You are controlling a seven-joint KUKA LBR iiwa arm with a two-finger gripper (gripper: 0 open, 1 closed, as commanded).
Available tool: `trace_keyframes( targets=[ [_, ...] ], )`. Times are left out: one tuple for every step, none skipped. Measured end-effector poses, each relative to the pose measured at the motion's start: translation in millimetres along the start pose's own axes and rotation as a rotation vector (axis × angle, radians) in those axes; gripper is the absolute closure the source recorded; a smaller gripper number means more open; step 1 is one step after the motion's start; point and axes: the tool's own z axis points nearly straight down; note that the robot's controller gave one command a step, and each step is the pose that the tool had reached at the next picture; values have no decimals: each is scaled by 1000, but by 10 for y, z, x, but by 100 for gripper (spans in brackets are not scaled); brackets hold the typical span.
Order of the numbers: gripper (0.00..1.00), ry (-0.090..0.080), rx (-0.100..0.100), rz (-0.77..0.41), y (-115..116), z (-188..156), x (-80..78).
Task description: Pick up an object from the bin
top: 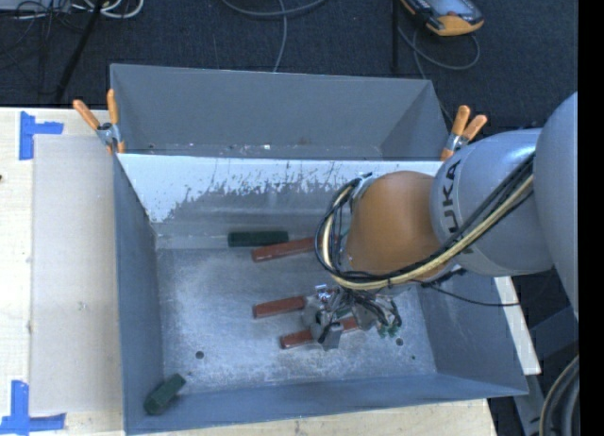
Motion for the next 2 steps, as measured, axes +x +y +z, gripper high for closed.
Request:
trace_keyframes(
  targets=[
    [100,-11,-2,-92,528,-1011,-365],
    [0,-2,-1,-86,502,-963,-339]
  ],
)
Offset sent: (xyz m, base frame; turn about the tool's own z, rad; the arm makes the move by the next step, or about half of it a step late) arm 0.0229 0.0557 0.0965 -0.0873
